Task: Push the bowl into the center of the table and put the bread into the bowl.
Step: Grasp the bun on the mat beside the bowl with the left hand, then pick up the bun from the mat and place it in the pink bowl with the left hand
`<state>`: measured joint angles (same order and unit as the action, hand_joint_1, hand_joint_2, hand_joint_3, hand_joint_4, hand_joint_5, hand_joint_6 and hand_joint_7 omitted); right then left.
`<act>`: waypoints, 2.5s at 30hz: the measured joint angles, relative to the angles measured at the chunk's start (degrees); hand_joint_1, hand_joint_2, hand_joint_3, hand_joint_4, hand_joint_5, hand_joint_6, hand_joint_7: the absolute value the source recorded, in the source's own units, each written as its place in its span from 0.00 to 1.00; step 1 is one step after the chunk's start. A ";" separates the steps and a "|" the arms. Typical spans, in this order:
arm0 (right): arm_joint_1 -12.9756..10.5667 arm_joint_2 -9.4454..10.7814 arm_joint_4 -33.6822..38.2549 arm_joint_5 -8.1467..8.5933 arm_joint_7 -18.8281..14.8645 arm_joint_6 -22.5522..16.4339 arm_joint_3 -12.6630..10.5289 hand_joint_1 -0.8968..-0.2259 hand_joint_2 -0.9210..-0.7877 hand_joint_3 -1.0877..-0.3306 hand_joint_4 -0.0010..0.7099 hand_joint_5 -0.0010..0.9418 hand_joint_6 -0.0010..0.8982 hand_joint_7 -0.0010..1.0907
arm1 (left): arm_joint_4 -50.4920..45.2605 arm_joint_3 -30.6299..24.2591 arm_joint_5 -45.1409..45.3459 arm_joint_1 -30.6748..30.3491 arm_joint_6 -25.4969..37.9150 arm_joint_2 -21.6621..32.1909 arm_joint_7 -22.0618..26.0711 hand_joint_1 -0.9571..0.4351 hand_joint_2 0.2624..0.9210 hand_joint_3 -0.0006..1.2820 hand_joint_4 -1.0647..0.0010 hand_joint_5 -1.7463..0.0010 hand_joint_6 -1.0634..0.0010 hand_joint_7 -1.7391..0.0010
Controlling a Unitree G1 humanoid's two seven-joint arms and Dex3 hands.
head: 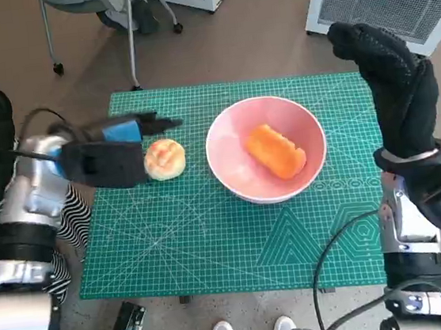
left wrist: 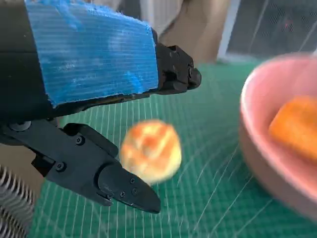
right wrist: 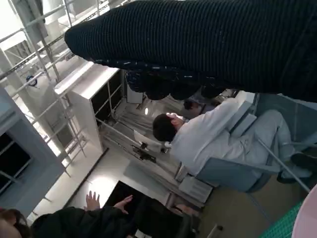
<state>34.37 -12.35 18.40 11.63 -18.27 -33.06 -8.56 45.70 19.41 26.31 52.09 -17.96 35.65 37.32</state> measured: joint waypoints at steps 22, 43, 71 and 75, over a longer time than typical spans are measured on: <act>-0.03 -0.97 -0.18 0.07 -1.45 0.21 -0.23 0.24 0.00 0.57 0.25 0.00 0.02 0.47 | 19.38 8.41 10.23 5.17 0.93 -7.32 -14.86 0.59 0.78 0.01 0.83 0.99 0.67 0.98; -0.03 -1.52 -0.18 -0.03 -2.07 0.19 -0.23 0.24 0.00 0.56 0.24 0.00 0.02 0.47 | 23.78 11.27 13.31 5.91 -2.23 -8.91 -28.04 0.70 1.00 0.08 0.36 0.32 0.46 0.36; -0.04 -1.44 -0.16 1.69 -2.68 0.80 -0.21 0.27 0.00 0.56 0.24 0.00 0.02 0.47 | 10.22 0.69 3.93 6.84 -10.31 -4.55 -26.60 0.69 1.00 0.04 0.31 0.38 0.43 0.30; -0.02 -1.40 -0.17 1.70 -2.68 0.85 -0.19 0.27 0.00 0.56 0.24 0.00 0.02 0.47 | 1.60 -2.37 0.39 6.66 -10.44 -4.57 -25.46 0.69 1.00 0.04 0.30 0.38 0.43 0.30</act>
<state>34.35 -13.74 18.23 13.34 -20.94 -32.21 -8.76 47.30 17.04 26.70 58.76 -28.40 31.08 11.86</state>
